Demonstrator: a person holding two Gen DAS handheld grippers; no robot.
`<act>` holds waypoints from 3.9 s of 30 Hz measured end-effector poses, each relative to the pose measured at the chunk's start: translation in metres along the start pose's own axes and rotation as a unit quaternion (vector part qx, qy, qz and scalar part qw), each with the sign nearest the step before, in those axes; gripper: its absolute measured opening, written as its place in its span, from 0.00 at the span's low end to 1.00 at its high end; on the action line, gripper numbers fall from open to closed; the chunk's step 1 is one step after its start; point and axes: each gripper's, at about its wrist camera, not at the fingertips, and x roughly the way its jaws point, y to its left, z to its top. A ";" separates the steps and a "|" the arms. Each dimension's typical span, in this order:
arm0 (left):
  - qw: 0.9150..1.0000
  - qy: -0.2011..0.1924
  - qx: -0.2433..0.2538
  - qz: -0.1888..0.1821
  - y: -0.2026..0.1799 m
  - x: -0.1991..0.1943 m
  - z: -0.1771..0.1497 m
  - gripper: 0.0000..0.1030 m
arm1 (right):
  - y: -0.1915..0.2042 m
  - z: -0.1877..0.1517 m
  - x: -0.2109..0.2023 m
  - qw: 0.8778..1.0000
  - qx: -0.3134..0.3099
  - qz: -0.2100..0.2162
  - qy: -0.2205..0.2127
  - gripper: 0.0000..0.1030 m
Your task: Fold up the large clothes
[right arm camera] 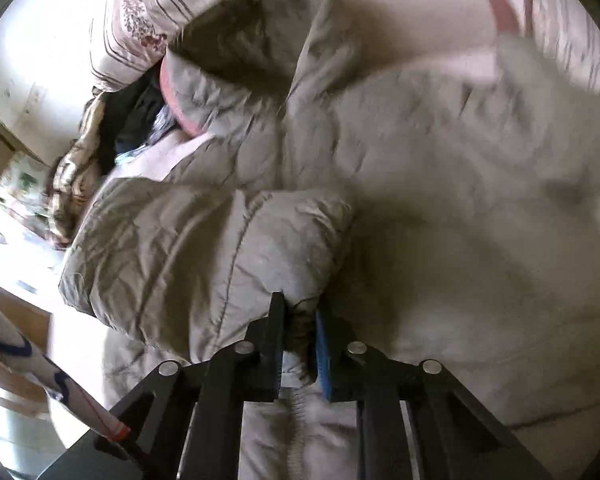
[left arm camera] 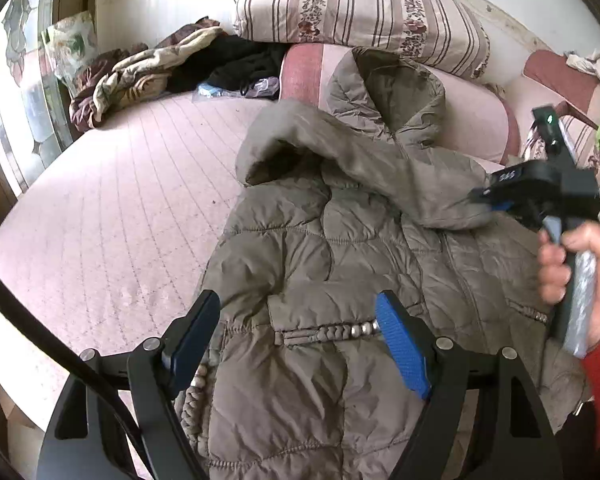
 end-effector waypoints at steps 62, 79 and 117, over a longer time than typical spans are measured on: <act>0.995 0.035 0.091 -0.002 -0.127 0.004 -0.011 0.79 | -0.393 0.060 -0.022 0.951 0.297 -0.073 -0.052 0.43; 0.993 0.066 0.095 0.021 -0.128 0.046 -0.013 0.79 | -0.438 0.125 -0.009 0.929 0.343 -0.098 -0.094 0.10; 1.000 0.008 -0.021 -0.005 -0.019 -0.021 -0.038 0.79 | 0.051 0.051 0.013 0.987 -0.157 0.000 -0.037 0.06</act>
